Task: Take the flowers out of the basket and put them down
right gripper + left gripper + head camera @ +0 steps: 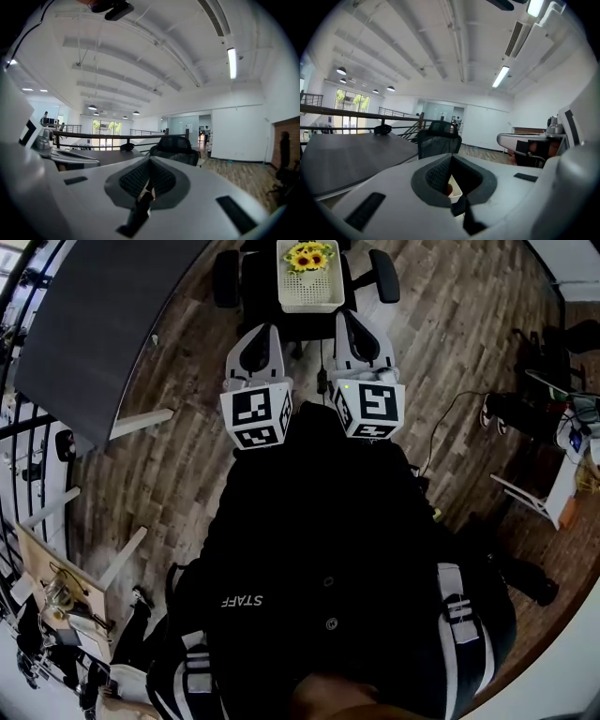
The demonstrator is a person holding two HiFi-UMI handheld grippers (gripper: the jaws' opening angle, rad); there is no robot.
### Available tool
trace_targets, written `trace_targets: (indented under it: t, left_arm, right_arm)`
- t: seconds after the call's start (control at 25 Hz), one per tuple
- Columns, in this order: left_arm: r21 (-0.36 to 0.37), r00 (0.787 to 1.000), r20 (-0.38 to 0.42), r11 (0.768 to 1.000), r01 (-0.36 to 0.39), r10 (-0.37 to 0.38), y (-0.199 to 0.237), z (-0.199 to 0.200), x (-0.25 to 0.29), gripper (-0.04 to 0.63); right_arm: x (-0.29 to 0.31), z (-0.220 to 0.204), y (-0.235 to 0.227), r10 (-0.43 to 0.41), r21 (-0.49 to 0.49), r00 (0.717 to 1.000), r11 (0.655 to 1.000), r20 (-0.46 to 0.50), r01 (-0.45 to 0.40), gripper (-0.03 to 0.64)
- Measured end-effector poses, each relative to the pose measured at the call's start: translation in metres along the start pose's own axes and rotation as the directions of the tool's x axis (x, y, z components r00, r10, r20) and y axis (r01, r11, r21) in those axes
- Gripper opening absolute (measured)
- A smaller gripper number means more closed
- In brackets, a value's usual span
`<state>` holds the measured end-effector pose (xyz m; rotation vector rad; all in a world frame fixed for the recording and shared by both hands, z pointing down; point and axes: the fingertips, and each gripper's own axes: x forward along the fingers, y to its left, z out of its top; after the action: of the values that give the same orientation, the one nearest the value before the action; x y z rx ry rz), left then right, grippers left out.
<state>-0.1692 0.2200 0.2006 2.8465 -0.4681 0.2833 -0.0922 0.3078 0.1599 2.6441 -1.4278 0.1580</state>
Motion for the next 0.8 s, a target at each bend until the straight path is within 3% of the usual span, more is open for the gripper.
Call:
trace_targets:
  t: [0.36, 0.6, 0.8]
  left_arm:
    - [-0.066, 0.996, -0.077, 0.997, -0.043, 0.038, 0.035, -0.027, 0.014, 0.000]
    - [-0.045, 0.994, -0.103, 0.998, -0.053, 0.048, 0.027, -0.024, 0.054, 0.000]
    - [-0.027, 0.990, -0.139, 0.999, -0.038, 0.034, 0.011, -0.023, 0.117, 0.000]
  right_arm:
    - [0.011, -0.022, -0.017, -0.058, -0.009, 0.994, 0.998, -0.091, 0.057, 0.012]
    - [0.036, -0.029, -0.041, -0.018, 0.028, 0.996, 0.999, -0.092, 0.021, 0.012]
    - [0.091, -0.035, -0.072, 0.031, 0.032, 0.994, 0.999, -0.102, -0.028, 0.012]
